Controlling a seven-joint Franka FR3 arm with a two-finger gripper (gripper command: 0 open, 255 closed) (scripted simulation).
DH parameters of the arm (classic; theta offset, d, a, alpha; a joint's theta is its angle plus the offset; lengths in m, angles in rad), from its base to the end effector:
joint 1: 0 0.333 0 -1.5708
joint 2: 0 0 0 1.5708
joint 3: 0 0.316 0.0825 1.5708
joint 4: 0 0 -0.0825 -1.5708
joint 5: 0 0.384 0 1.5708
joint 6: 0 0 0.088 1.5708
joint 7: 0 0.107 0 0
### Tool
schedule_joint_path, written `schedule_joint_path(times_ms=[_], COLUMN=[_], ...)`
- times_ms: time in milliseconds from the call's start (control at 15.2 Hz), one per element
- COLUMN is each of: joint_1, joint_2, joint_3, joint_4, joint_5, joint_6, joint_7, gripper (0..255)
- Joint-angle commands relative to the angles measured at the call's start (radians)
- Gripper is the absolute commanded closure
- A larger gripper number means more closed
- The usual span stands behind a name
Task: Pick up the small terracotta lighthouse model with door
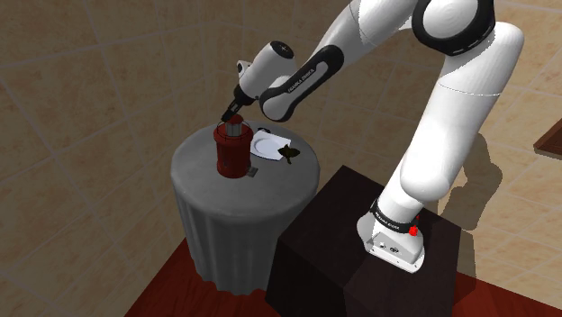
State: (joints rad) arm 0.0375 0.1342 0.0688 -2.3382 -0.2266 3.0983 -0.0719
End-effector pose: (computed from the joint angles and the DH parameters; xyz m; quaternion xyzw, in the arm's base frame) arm 0.5542 0.0775 0.3490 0.9325 0.1880 0.3071 0.0299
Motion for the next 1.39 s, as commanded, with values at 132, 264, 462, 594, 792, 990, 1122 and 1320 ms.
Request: schedule_joint_path(times_ms=[132, 264, 462, 594, 792, 990, 1122, 1320], joint_1=[0.002, 0.002, -0.001, -0.007, -0.025, -0.034, -0.036, -0.038], joint_2=[0.003, 0.002, 0.001, -0.008, -0.04, -0.07, -0.089, -0.116], joint_3=[-0.003, -0.002, 0.0, 0.009, 0.035, 0.049, 0.055, 0.06], joint_4=[-0.001, -0.001, -0.002, 0.0, 0.007, 0.016, 0.023, 0.036], joint_5=[-0.004, -0.004, 0.0, 0.011, 0.053, 0.09, 0.111, 0.136], joint_6=[0.003, 0.003, 0.003, -0.01, -0.048, -0.087, -0.113, -0.152], joint_7=[0.004, 0.003, -0.001, -0.01, -0.046, -0.077, -0.094, -0.115], gripper=[255, 255, 255, 255, 255, 255, 255, 255])
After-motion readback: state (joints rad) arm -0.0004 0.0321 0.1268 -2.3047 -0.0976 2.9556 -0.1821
